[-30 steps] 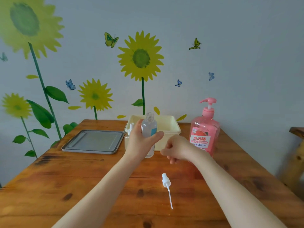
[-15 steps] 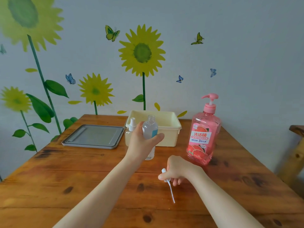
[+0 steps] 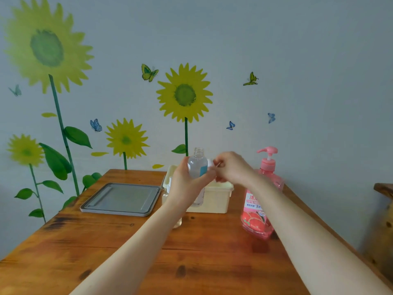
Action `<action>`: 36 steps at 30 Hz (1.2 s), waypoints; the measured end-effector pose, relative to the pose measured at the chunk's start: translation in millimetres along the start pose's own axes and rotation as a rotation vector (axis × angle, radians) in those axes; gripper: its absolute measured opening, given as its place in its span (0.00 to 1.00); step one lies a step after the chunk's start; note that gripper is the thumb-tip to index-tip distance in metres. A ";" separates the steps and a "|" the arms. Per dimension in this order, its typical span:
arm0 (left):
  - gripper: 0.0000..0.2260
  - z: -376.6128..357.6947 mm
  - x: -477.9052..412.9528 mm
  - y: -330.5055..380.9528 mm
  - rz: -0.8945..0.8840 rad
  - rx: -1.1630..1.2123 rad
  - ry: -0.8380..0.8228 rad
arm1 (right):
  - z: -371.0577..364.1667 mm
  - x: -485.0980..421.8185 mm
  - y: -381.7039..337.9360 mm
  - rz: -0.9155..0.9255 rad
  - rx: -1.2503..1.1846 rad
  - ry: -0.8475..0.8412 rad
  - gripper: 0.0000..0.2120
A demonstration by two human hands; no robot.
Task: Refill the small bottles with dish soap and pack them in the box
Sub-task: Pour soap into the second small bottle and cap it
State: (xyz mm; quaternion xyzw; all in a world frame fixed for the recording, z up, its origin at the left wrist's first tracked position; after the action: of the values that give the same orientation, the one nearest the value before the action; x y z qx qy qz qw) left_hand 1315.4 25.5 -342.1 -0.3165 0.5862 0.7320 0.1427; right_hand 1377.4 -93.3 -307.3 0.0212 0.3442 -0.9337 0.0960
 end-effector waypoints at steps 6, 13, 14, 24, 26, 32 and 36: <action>0.19 -2.2 -16.6 12.8 -0.011 0.014 0.001 | 58.6 -0.5 -56.0 0.258 -0.277 0.099 0.06; 0.20 -6.1 -24.0 13.8 -0.011 0.023 0.010 | 93.1 10.9 -94.0 0.442 -0.388 0.127 0.03; 0.19 -6.5 -24.4 13.6 -0.014 0.026 0.011 | 95.2 12.0 -96.6 0.457 -0.390 0.130 0.03; 0.26 -9.1 -25.3 9.6 -0.018 0.006 0.029 | 80.6 15.2 -89.3 0.438 -0.325 0.081 0.02; 0.25 -9.3 -25.4 10.5 -0.020 0.010 0.034 | 72.8 15.7 -82.3 0.424 -0.304 0.068 0.03; 0.18 -10.5 -24.5 13.7 -0.038 0.020 0.026 | 50.7 14.4 -58.4 0.397 -0.304 0.018 0.05; 0.15 -12.1 -23.5 14.9 -0.047 0.022 0.027 | 42.9 15.6 -49.5 0.385 -0.374 -0.047 0.04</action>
State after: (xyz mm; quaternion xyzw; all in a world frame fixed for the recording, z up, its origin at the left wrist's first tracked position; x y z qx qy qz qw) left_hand 1328.2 13.8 -317.2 -0.3386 0.5887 0.7174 0.1553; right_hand 1353.7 -86.8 -244.6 0.0465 0.4981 -0.8187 0.2820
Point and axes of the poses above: each hand's wrist, its own x-axis away from the middle knuckle, its own z-axis out of the back of the hand, y = z × x, the point moved 3 cm from there along -x, towards the middle knuckle, and after that the axes turned 15 degrees about -z, right-handed, at the moved point
